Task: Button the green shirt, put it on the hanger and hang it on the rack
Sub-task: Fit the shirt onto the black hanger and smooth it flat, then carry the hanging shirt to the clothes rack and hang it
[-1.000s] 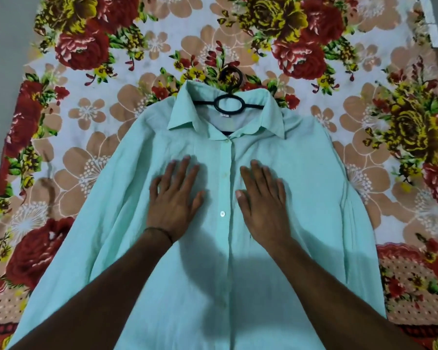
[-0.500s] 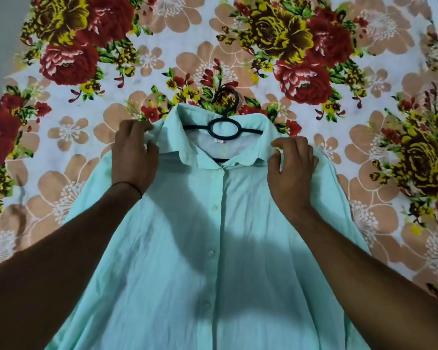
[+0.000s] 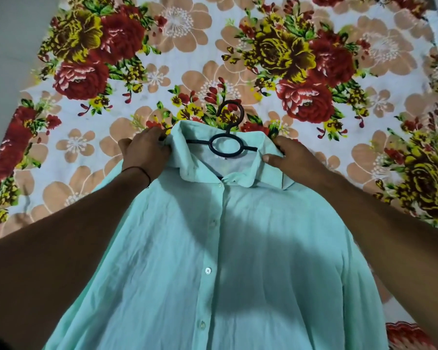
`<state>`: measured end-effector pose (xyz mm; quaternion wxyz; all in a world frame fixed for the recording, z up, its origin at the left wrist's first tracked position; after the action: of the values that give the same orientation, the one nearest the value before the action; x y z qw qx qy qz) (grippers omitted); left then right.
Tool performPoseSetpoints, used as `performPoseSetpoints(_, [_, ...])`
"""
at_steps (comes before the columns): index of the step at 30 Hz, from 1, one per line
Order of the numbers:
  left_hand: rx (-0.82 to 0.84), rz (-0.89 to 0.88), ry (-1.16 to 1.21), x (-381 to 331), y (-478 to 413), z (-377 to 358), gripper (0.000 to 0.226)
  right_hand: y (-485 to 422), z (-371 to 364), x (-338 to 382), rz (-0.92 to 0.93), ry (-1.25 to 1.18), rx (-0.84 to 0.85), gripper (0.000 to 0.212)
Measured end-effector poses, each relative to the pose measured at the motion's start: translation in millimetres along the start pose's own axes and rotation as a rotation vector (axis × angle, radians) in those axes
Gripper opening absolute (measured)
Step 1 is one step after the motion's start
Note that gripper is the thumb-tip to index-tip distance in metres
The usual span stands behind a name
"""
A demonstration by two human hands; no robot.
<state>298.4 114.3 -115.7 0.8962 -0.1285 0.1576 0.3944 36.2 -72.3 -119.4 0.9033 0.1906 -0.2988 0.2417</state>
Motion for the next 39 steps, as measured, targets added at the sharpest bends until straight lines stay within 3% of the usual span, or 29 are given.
performPoseSetpoints(4, [-0.109,-0.002,0.102,-12.4,-0.1,28.9,0.018,9.4,22.6,10.7,0.019,-0.139,0.034,0.032])
performPoseSetpoints(9, [-0.203,-0.136,0.154,-30.6,-1.8,83.8,0.018,23.5,66.7,42.2,0.074,-0.204,-0.088,0.013])
performPoseSetpoints(16, [-0.325,-0.346,0.172,-60.9,16.6,201.0,0.029,88.3,146.2,112.9,0.185,-0.249,-0.205,0.026])
performPoseSetpoints(20, [-0.43,-0.443,0.179,-83.0,47.4,299.5,0.027,157.6,211.4,171.9,0.262,-0.216,-0.292,0.035])
performPoseSetpoints(24, [-0.49,-0.488,0.231,-100.5,86.1,389.7,0.019,238.2,269.1,230.9,0.313,-0.201,-0.401,0.016])
performPoseSetpoints(30, [-0.585,-0.549,0.397,-142.7,168.9,569.4,0.019,404.6,374.5,334.0,0.419,-0.208,-0.592,0.017])
performPoseSetpoints(32, [-0.585,-0.585,0.422,-158.1,195.1,617.9,0.021,452.4,403.2,358.1,0.436,-0.219,-0.646,0.029])
performPoseSetpoints(37, [-0.499,-0.789,0.523,-197.6,265.0,728.7,0.046,564.0,476.6,398.0,0.462,-0.208,-0.786,0.018])
performPoseSetpoints(39, [-0.442,-0.84,0.545,-212.3,283.7,756.2,0.034,599.6,497.7,406.5,0.474,-0.179,-0.798,0.018])
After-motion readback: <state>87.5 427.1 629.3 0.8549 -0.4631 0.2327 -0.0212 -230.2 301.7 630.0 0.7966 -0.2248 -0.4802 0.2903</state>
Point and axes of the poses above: each hand's wrist, its own y-axis away from the middle knuckle, its own z-axis out of the back of the hand, x = y × z, the point moved 4 cm from there along -y, towards the middle knuckle, and after that the axes turned 14 degrees about -x, right-handed, at the moved point
